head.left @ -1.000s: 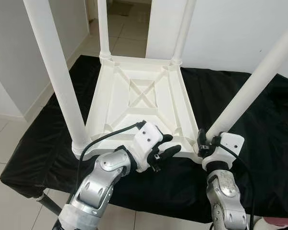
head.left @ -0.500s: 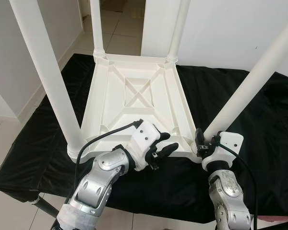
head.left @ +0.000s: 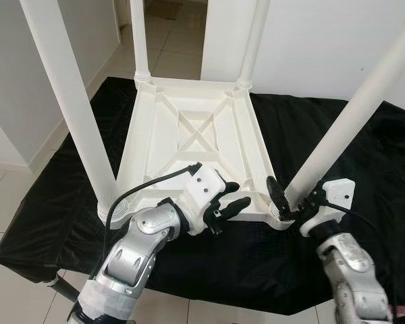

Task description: Building children table

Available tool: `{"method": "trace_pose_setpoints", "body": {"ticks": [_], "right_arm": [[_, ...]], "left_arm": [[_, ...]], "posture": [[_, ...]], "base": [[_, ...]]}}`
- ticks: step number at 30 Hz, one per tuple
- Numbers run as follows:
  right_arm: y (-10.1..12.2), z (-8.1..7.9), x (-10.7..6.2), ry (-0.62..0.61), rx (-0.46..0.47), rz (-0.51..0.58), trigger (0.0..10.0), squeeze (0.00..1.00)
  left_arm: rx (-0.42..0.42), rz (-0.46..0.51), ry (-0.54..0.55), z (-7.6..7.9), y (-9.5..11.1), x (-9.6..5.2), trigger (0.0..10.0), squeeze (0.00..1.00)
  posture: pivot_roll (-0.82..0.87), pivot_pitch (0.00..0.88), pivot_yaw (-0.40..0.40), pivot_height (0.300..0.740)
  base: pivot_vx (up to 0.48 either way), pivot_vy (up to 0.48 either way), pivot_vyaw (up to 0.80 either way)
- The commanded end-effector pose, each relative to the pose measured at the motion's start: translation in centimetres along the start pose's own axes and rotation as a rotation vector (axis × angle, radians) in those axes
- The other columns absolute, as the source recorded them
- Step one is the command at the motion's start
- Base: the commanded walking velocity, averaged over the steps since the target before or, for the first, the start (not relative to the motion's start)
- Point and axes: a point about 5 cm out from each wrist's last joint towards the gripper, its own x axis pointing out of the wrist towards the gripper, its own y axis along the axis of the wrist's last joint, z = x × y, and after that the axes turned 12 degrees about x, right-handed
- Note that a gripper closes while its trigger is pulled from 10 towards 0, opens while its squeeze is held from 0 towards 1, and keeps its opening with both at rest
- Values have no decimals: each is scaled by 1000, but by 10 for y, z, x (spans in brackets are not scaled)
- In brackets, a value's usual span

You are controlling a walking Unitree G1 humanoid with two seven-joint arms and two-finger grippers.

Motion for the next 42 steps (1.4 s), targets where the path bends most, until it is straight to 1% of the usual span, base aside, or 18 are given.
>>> {"method": "trace_pose_setpoints", "body": {"ticks": [1,2,5,8,10,17,18,20,21,22,23,24,30,33,34,38,41,42], "right_arm": [[-2,-1,0,33,17,-7,10000,0],[-2,-1,0,38,19,-8,10000,0],[-5,-1,-5,186,52,-85,10000,0],[-8,4,-7,313,0,-157,10000,0],[-9,7,-7,337,-8,-176,10000,0],[-5,17,-1,322,-20,-168,10000,0],[-4,22,2,312,-36,-169,9294,0],[-4,24,2,311,-39,-170,9294,0],[-5,26,3,316,-42,-177,4549,0],[-6,27,4,320,-43,-183,549,0],[-6,27,4,320,-43,-183,549,0],[-8,31,6,294,-49,-186,0,0],[-12,39,14,209,-20,-149,0,0],[-19,34,18,176,-25,-151,0,0],[-22,32,20,132,-27,-148,0,0],[-24,30,21,112,-21,-139,0,0],[-30,27,23,19,-14,-149,0,0],[-30,27,23,19,-14,-149,0,0]], "left_arm": [[-4,-2,-9,-1,-1,2,10000,0],[-4,-2,-9,-2,-1,2,10000,0],[11,-11,-28,0,-3,4,10000,0],[16,-2,-41,0,-1,6,10000,0],[21,-3,-45,0,0,6,10000,0],[18,3,-45,0,1,7,10000,0],[17,8,-48,0,2,8,10000,0],[17,9,-49,-1,2,8,10000,0],[16,11,-53,0,2,8,10000,0],[16,12,-56,0,2,8,10000,0],[16,12,-56,0,2,8,10000,0],[18,12,-60,0,2,8,10000,0],[22,12,-62,-1,2,9,10000,0],[23,14,-62,-2,3,9,10000,0],[25,14,-62,-2,3,9,10000,0],[25,13,-61,-2,2,9,10000,0],[23,10,-55,-2,2,8,10000,0],[23,10,-55,-2,2,8,10000,0]], "posture": [[-88,0,-35,740],[-88,0,-35,740],[-93,0,-32,740],[-94,0,-23,740],[-94,0,-23,740],[-96,0,-15,740],[-96,0,-13,740],[-96,0,-13,740],[-96,0,-11,740],[-96,0,-11,740],[-96,0,-11,740],[-96,0,-11,740],[-91,0,-11,740],[-88,0,-13,740],[-86,0,-16,740],[-86,0,-16,740],[-83,0,-23,740],[-83,0,-23,740]], "base": [[0,0,0],[0,0,0],[0,0,0],[0,0,0],[0,0,0],[0,0,0],[0,0,0],[0,0,0],[0,0,0],[0,0,0],[0,0,0],[0,0,0],[0,0,0],[0,0,0],[0,0,0],[0,0,0],[0,0,0],[0,0,0]]}}
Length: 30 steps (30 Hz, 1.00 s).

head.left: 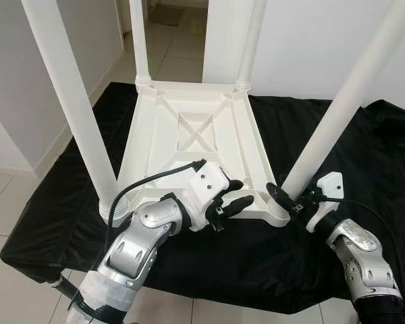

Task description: Building children table

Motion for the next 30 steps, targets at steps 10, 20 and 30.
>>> {"method": "trace_pose_setpoints", "body": {"ticks": [10,20,30], "right_arm": [[-6,-30,0,-388,117,72,0,0],[6,-54,11,-643,244,201,0,0],[22,-47,7,-532,219,235,10000,0]], "left_arm": [[-11,-6,-14,3,-3,-1,10000,0],[-22,-12,-10,6,-3,-3,10000,0],[-13,-12,-22,5,-3,-2,10000,0]], "posture": [[-82,0,-31,740],[-68,0,-45,740],[-77,0,-38,740]], "base": [[0,0,0],[0,0,0],[0,0,0]]}}
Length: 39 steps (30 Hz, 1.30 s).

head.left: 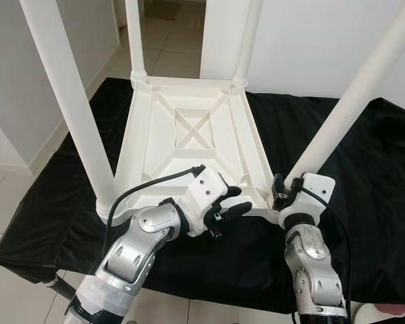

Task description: Building children table

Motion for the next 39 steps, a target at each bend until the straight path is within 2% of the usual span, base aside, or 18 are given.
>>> {"method": "trace_pose_setpoints", "body": {"ticks": [1,2,5,6,10,13,17,19,20,25,32,33,34,35,37,38,39], "right_arm": [[18,-3,2,73,31,63,10000,0],[19,0,2,83,18,59,10000,243],[20,4,2,92,9,61,10000,243],[22,6,2,124,5,59,10000,1000],[22,9,1,250,-2,41,10000,1000],[21,14,0,382,-69,6,10000,1000],[20,20,2,430,-82,-30,10000,1000],[21,27,5,509,-114,-66,10000,1000],[20,31,6,548,-126,-97,10000,0],[12,43,13,671,-171,-203,10000,0],[7,44,23,731,-176,-224,10000,0],[6,42,27,751,-192,-231,8039,0],[4,40,32,760,-201,-233,5255,0],[5,37,37,776,-220,-230,1176,0],[5,37,37,776,-220,-230,1176,0],[5,35,41,787,-224,-229,0,0],[5,36,42,796,-226,-233,0,0]], "left_arm": [[3,15,-16,1,3,2,10000,0],[4,17,-18,1,4,2,10000,0],[6,18,-20,2,4,3,10000,0],[5,19,-17,1,4,3,10000,0],[2,18,-11,2,3,3,10000,0],[2,17,-9,1,2,3,10000,0],[1,17,-9,1,2,4,10000,0],[4,20,-13,1,3,5,10000,0],[4,23,-12,0,4,6,10000,0],[4,26,-9,-1,4,7,10000,0],[5,29,-11,-3,5,6,10000,0],[7,28,-13,-3,4,7,10000,0],[9,28,-17,-3,4,7,10000,0],[13,28,-21,-4,4,8,10000,0],[13,28,-21,-4,4,8,10000,0],[15,29,-24,-4,5,9,10000,0],[18,29,-25,-4,5,9,10000,0]], "posture": [[-78,0,-38,740],[-77,0,-42,740],[-77,0,-42,740],[-77,0,-43,740],[-78,0,-48,740],[-80,0,-51,740],[-93,0,-45,740],[-94,0,-45,740],[-100,0,-41,740],[-101,0,-33,740],[-102,0,-18,740],[-100,0,-14,740],[-100,0,-12,740],[-100,0,-10,740],[-100,0,-10,740],[-94,0,-13,740],[-89,0,-17,740]], "base": [[0,0,0],[0,0,0],[0,0,0],[0,0,0],[0,0,0],[0,0,0],[0,0,0],[0,0,0],[0,0,0],[0,0,0],[0,0,0],[0,0,0],[0,0,0],[0,0,0],[0,0,0],[0,0,0],[0,0,0]]}}
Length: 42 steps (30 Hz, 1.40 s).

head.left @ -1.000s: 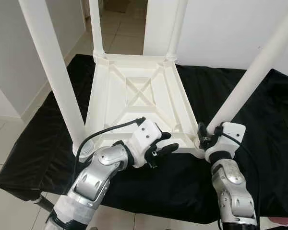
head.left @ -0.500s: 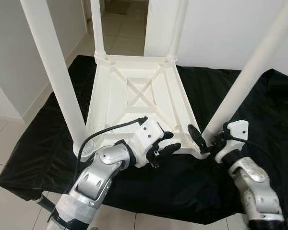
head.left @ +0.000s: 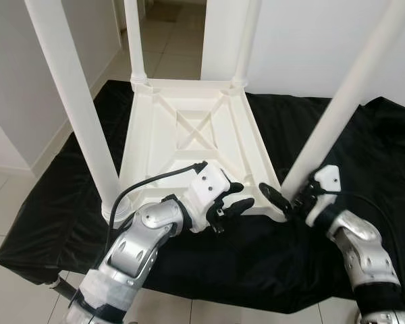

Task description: Building children table

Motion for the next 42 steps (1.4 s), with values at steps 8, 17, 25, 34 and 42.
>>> {"method": "trace_pose_setpoints", "body": {"ticks": [8,17,25,34,42], "right_arm": [[-10,1,-3,46,-14,-45,0,0],[-22,-4,-10,-19,17,-41,10000,0],[-21,-16,-8,-194,26,16,10000,0],[-29,-60,5,-596,168,135,10000,0],[-19,-78,14,-703,243,217,10000,0]], "left_arm": [[9,-1,-9,0,-2,2,10000,0],[24,-22,-27,1,-6,2,10000,0],[12,-30,-30,3,-9,2,10000,0],[-9,-40,-21,7,-14,-1,10000,0],[-20,-38,9,6,-14,-2,10000,0]], "posture": [[-75,0,-23,740],[-73,0,-18,740],[-91,0,-13,740],[-103,0,-20,740],[-92,0,-34,740]], "base": [[0,0,0],[0,0,0],[0,0,0],[0,0,0],[0,0,0]]}}
